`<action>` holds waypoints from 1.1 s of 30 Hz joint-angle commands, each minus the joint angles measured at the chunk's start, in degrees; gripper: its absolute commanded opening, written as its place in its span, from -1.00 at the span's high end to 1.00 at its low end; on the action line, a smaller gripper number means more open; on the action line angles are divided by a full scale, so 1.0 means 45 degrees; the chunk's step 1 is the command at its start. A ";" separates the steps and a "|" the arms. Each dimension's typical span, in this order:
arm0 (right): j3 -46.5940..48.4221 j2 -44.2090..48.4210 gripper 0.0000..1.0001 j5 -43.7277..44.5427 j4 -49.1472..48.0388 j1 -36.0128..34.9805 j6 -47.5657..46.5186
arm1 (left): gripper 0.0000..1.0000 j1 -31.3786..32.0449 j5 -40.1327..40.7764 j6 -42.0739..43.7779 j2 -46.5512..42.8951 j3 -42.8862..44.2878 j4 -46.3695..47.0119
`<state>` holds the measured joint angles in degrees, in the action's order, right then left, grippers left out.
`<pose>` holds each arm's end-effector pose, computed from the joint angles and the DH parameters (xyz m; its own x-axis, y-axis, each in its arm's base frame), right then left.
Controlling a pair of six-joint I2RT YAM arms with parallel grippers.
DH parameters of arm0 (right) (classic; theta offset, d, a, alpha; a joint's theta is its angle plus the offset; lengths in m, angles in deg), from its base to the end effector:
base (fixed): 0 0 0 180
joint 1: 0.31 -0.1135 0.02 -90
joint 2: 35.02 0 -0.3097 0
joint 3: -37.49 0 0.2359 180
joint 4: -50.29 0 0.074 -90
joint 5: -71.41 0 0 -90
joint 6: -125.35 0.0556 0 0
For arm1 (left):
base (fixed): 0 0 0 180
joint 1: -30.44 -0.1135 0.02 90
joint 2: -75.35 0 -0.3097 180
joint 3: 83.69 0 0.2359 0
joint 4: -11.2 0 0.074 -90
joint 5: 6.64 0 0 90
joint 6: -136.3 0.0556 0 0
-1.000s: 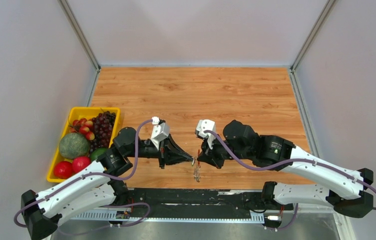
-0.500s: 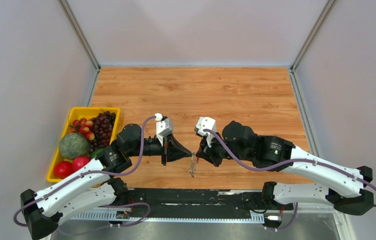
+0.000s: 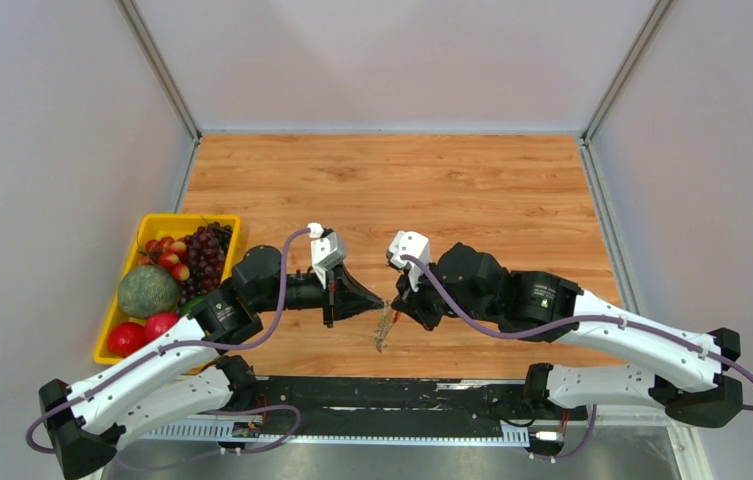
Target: Put the keys on the keyring
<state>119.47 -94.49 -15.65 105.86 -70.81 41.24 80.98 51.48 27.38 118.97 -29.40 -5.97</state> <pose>0.0658 0.1774 0.3999 -0.2763 -0.4731 -0.8365 -0.9035 0.4247 0.0582 0.0714 -0.1330 0.3571 -0.3888 0.0391 -0.9205 0.9123 0.1556 -0.3787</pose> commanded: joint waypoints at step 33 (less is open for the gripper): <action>0.1151 -0.0413 1.00 0.0669 -0.0017 -0.0114 0.0405 | 1.00 0.0042 0.0478 0.0782 0.0254 0.1401 -0.0831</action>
<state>121.88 -96.30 -13.69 106.35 -71.01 41.79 80.98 53.49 29.44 120.74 -26.10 -9.62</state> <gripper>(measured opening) 0.006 0.006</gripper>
